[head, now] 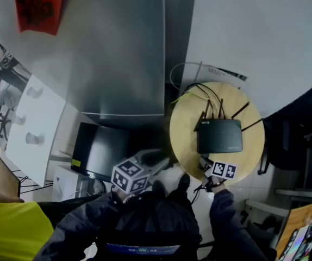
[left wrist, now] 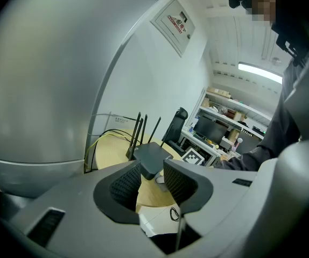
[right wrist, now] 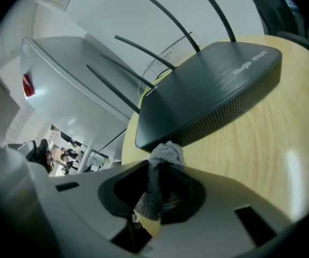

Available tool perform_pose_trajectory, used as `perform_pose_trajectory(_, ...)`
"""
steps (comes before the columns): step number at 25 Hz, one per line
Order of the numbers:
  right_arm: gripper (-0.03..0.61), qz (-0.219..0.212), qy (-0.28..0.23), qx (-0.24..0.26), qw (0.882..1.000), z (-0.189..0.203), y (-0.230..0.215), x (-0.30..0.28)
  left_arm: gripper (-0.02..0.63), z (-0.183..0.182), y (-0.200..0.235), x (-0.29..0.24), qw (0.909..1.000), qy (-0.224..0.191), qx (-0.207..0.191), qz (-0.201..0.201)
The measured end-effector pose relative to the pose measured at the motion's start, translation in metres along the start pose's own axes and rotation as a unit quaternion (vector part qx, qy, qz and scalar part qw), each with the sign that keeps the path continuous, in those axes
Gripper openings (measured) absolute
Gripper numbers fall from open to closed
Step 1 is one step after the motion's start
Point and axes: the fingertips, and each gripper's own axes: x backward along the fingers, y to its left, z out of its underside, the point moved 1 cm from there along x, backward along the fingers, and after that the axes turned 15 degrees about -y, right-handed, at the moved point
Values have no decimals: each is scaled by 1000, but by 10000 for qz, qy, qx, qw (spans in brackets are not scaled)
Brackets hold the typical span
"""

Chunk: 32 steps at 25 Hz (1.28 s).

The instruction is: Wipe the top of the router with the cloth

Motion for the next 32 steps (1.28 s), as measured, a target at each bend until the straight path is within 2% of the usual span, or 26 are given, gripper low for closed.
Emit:
perform_pose_trajectory(9,74,-18,35,-57,10000,15,24,-9,129,-2,15,19,9998,-115,64,-120)
perform_pose_trajectory(13,73,-93,-186,-194,9996,19,51,-11,129,-2,17,23,9996,-179,135,-148)
perform_pose_trajectory(18,74,158,-648,-399,9970,3,69,-42,129,1,16,28,9996,-176,162,-157)
perform_pose_trajectory(27,73,241,-694,-368,9966,-23,73,-91,129,-3,31,37,9993,-141,90,-336)
perform_pose_trajectory(29,72,311,-854,-599,9941,-33,75,-92,128,-4,34,37,9993,-136,96,-344)
perform_pose_trajectory(32,73,379,-1155,-1288,9842,-44,74,-91,129,-2,35,37,9993,-105,121,-344)
